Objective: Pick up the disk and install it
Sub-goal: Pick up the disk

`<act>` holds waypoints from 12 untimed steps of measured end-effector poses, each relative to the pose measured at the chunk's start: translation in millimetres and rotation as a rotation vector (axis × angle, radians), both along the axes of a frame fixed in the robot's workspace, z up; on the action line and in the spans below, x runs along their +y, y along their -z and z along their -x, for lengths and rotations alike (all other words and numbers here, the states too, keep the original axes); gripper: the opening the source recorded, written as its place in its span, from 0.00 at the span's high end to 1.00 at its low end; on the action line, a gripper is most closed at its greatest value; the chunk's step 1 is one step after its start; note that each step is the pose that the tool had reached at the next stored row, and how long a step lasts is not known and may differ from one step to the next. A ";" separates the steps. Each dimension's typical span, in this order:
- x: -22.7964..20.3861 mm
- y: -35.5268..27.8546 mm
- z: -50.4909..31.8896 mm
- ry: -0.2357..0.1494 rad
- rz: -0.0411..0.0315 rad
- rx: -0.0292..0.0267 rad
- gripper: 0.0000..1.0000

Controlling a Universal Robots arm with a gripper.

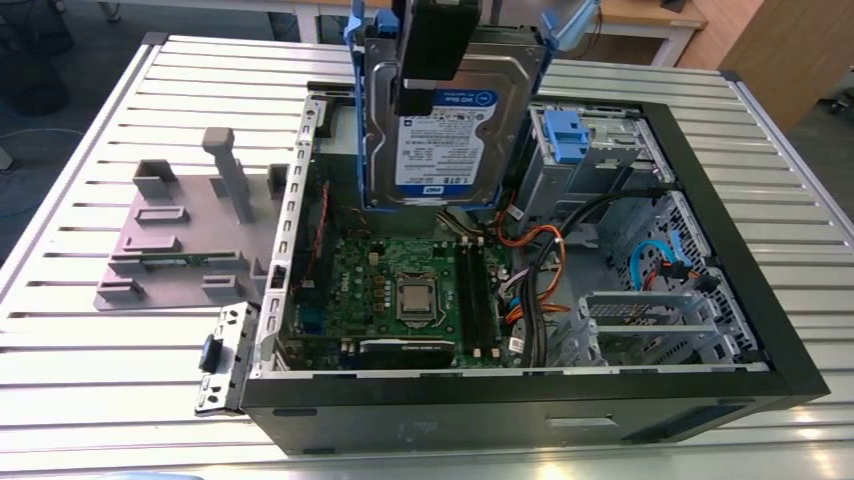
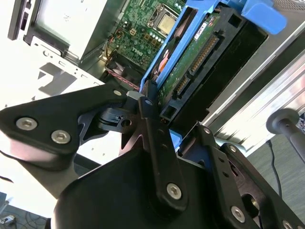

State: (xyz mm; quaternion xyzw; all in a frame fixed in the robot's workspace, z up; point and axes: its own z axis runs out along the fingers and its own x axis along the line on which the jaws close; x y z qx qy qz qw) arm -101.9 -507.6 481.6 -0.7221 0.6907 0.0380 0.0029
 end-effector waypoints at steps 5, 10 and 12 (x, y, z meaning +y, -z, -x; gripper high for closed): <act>-0.2 0.1 -1.7 0.000 0.0000 0.0000 0.63; -0.3 0.3 -3.4 0.000 0.0000 0.0000 0.63; -0.4 0.3 -4.0 0.000 0.0000 0.0000 0.63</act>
